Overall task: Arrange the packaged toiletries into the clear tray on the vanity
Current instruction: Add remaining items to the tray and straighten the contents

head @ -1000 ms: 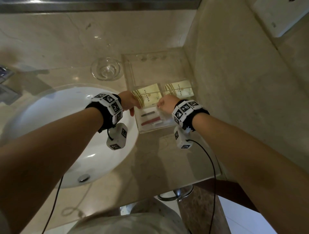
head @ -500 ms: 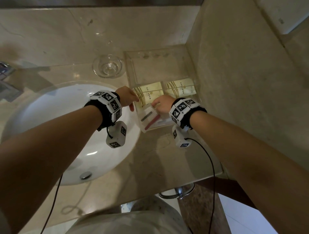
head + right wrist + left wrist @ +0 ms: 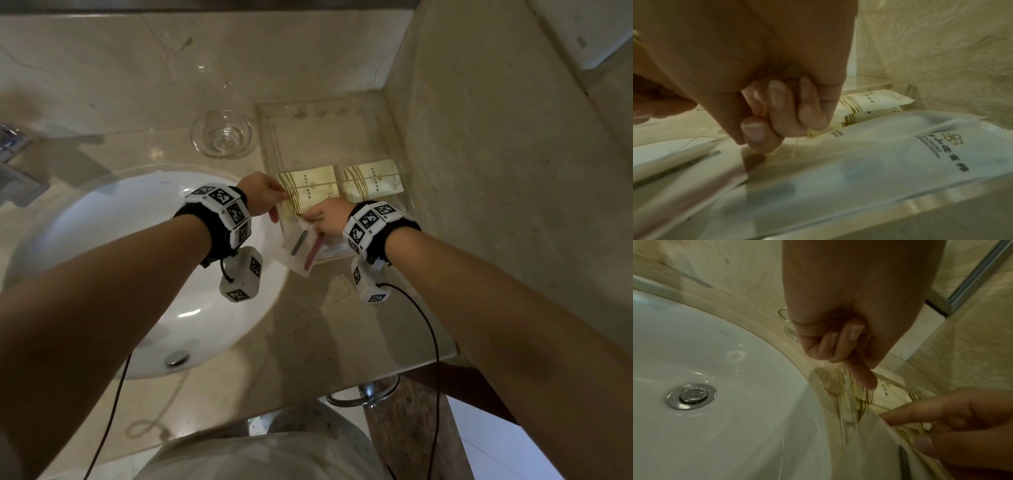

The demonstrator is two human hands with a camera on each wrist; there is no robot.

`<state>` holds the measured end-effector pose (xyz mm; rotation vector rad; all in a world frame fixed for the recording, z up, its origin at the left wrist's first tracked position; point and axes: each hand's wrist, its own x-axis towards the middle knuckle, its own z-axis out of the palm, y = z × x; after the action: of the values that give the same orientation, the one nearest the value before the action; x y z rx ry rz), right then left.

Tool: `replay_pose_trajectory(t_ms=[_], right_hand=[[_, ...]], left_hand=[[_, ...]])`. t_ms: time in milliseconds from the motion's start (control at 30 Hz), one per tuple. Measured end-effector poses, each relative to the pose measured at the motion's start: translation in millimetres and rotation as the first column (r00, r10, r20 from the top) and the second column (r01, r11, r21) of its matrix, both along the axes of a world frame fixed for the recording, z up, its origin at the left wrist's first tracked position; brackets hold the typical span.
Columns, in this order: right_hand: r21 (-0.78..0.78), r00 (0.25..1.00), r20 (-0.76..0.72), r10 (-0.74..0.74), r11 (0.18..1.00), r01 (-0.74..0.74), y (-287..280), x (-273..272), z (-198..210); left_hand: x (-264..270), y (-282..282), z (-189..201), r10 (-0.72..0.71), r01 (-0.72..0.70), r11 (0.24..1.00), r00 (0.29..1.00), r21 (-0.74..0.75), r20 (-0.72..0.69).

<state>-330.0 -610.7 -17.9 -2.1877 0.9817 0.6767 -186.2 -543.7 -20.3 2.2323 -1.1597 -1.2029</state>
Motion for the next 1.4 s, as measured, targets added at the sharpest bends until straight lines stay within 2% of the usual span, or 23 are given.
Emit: replay_pose_trajectory(t_ms=[100,600,733,900,967,1200,1400], right_hand=[[0.009,0.999,0.034,-0.023,1.000,0.023,1,-1,1],[-0.007,1.000,0.003,0.029,1.000,-0.029,2,0,-6],[-0.009,0.980,0.131,-0.153,0.988,0.155,-5,-9,-4],[-0.163,0.905,0.211,-0.368,0.900,0.404,-28,-23,0],[-0.176,0.913,0.167,-0.373,0.900,0.400,-30,-25,1],[-0.060,0.930,0.036,-0.365,0.928,0.367,-22,-15,-4],[-0.054,0.934,0.064,-0.352,0.933,0.355,-19,-16,-1]], left_hand=[[1,-1,-1,-0.009,0.009,1.000,1.000,-0.018,0.023],[-4,-4,-3,-0.023,0.025,0.995,1.000,-0.092,0.021],[-4,-5,-5,-0.049,0.054,0.993,0.997,-0.100,0.059],[-5,-8,-10,-0.122,0.126,0.990,0.990,-0.058,0.070],[-5,-10,-12,-0.121,0.126,0.990,0.990,-0.061,0.076],[-6,-10,-13,-0.090,0.094,0.993,0.993,-0.067,0.071],[-8,-10,-11,-0.070,0.075,0.995,0.995,-0.064,0.074]])
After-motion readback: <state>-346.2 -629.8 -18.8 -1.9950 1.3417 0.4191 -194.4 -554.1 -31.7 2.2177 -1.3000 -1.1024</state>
